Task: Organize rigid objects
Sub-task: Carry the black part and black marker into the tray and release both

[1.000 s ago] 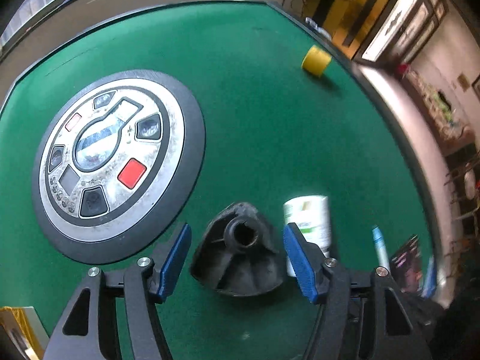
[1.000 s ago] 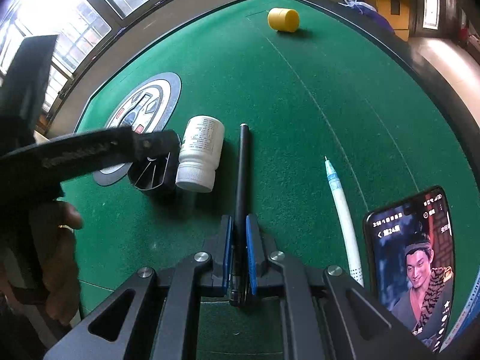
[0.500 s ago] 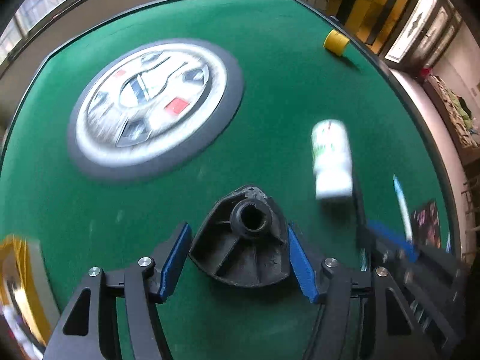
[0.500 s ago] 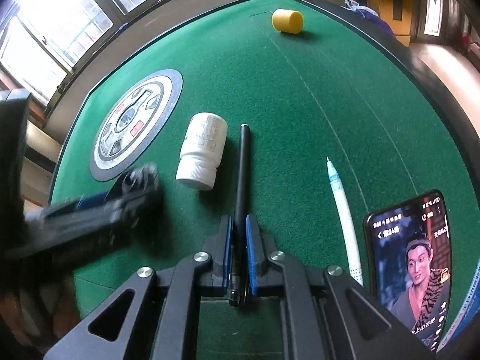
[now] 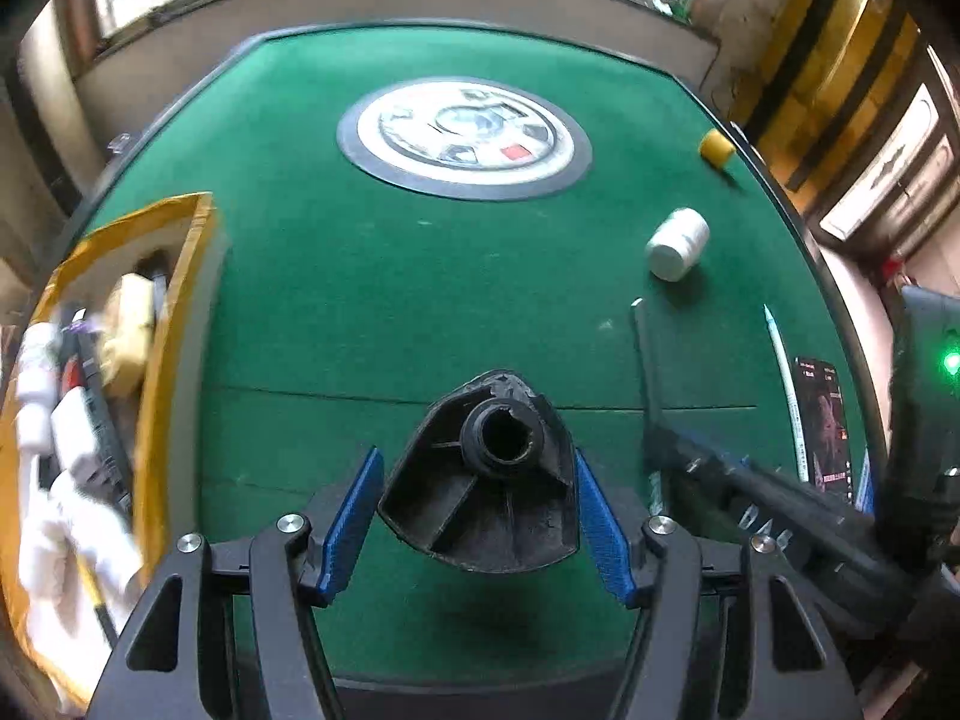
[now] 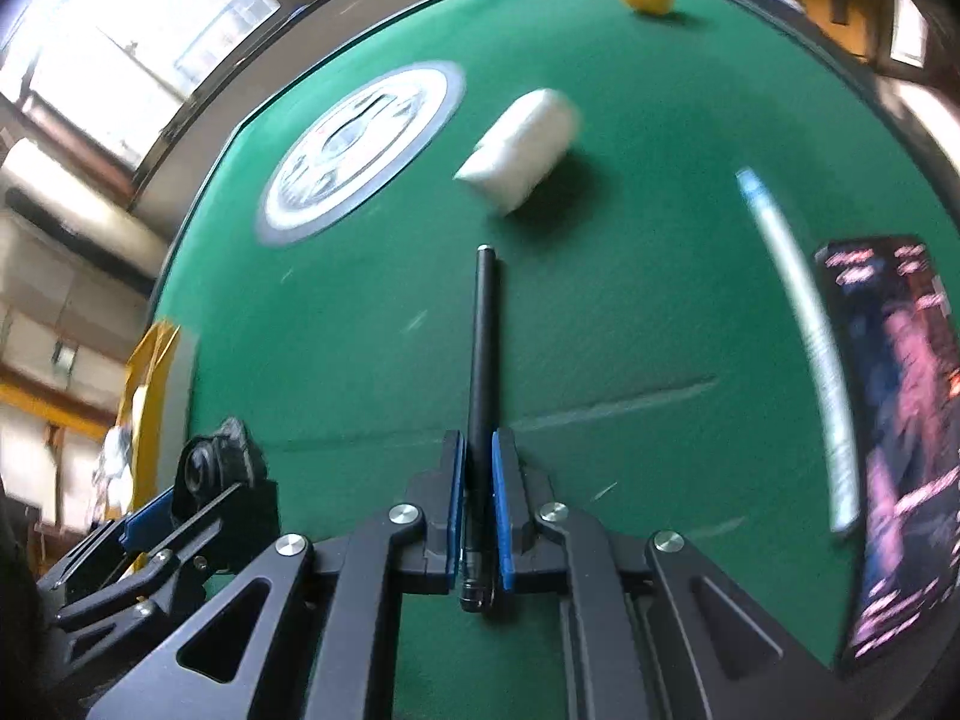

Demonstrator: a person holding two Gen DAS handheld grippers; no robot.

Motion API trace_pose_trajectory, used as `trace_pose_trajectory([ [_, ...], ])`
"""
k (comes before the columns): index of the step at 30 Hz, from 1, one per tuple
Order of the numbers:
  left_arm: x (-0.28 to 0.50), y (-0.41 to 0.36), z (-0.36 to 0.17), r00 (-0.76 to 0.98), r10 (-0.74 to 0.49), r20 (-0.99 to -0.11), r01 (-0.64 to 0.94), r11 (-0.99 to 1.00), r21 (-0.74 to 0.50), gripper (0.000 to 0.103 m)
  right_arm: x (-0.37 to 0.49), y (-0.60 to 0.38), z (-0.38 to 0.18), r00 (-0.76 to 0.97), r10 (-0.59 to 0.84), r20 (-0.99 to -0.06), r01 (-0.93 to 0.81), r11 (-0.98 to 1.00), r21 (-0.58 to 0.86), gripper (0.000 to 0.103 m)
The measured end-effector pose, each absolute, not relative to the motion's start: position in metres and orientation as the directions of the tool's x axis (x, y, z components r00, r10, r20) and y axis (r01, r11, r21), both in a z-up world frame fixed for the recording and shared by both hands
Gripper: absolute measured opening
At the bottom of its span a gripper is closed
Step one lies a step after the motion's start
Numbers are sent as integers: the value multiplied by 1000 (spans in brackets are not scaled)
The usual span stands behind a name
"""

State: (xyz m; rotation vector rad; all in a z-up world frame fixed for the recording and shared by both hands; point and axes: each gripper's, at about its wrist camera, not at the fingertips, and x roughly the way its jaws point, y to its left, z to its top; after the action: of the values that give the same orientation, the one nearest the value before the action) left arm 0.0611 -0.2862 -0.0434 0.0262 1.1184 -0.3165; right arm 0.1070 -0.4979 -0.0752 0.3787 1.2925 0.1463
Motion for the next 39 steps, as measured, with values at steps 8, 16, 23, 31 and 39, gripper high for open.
trace_pose_trajectory([
  [8,34,-252,-20,501,-196,-843,212,972,-100,67,92,-464,-56,297,390,-872,-4,913,407,9],
  [16,29,-191,-2,465,-317,-826,140,948,-285,67,84,-429,-27,330,463,-822,-141,886,442,9],
  [23,32,-106,20,526,-288,-800,-1,941,-339,67,92,-377,-12,256,572,-779,-277,816,508,9],
  [31,56,-53,3,529,-264,-807,-105,923,-370,67,101,-308,-9,182,607,-773,-401,764,506,9],
  [39,88,-45,-15,493,-295,-818,-101,915,-390,67,119,-263,-32,122,568,-814,-446,764,466,9],
])
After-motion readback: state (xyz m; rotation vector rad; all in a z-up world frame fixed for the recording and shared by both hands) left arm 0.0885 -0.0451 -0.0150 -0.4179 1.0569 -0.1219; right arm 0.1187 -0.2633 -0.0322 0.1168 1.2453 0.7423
